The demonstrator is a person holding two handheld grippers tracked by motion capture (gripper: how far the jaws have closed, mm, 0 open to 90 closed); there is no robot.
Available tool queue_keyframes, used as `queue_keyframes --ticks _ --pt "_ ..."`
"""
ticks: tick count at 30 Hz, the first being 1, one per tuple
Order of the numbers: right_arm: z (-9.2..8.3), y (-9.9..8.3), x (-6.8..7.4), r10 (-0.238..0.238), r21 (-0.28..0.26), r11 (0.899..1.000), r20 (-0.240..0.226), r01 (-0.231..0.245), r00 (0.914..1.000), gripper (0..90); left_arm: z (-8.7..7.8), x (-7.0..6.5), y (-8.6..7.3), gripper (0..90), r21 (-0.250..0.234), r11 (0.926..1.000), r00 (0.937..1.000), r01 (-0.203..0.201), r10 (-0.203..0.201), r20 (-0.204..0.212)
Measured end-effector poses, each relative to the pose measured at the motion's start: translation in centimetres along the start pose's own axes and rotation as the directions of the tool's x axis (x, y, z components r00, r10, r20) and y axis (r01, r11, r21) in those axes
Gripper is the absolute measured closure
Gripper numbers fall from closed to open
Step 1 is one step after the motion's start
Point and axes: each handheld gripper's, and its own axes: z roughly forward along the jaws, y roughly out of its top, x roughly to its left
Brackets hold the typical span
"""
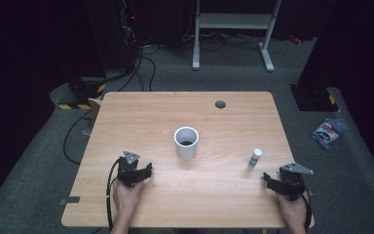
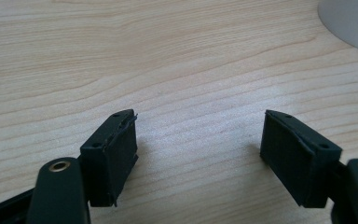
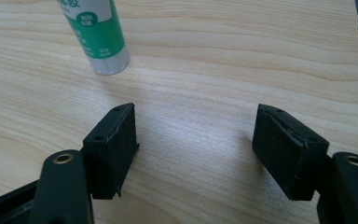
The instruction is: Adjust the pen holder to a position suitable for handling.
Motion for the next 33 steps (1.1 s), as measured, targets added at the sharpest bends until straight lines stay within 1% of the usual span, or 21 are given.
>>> queue_keyframes --ticks 7,17,22,24,25,27,29,33 --pt "0.0 0.0 0.0 -0.003 -0.001 1.000 -0.003 0.003 1.0000 29.7 0.0 0.0 0.0 27.0 0.000 1.0000 1.0000 -0.003 0.003 0.007" --pt "0.0 0.0 0.0 -0.003 -0.001 1.000 -0.003 0.003 1.0000 29.6 -0.1 0.2 -0.1 26.8 -0.001 0.9998 0.9993 -0.021 0.021 0.030" --pt "0.0 0.0 0.0 -0.004 -0.001 1.000 -0.003 0.004 1.0000 29.4 -0.2 0.3 -0.1 27.7 -0.003 0.9998 0.9979 -0.019 0.020 0.061" --pt "0.1 0.0 0.0 -0.008 -0.002 1.000 -0.004 0.008 1.0000 29.4 -0.4 0.3 -0.1 27.7 -0.002 0.9997 0.9973 -0.023 0.023 0.069" --pt "0.1 0.0 0.0 -0.008 -0.003 1.000 -0.004 0.008 1.0000 29.4 -0.6 0.3 0.0 27.5 -0.002 0.9995 0.9961 -0.032 0.032 0.083" --pt "0.1 0.0 0.0 -0.008 -0.002 1.000 -0.005 0.008 1.0000 29.4 -0.6 0.3 0.0 27.3 -0.002 0.9995 0.9955 -0.031 0.031 0.089" --pt "0.1 0.0 0.0 -0.010 -0.002 1.000 -0.007 0.010 0.9999 28.7 -0.7 0.2 0.3 26.5 0.010 0.9995 0.9944 -0.031 0.030 0.101" --pt "0.1 0.0 0.0 -0.009 -0.001 1.000 -0.007 0.009 0.9999 28.5 -1.4 0.1 0.9 26.3 -0.010 0.9999 0.9921 -0.014 0.015 0.124"
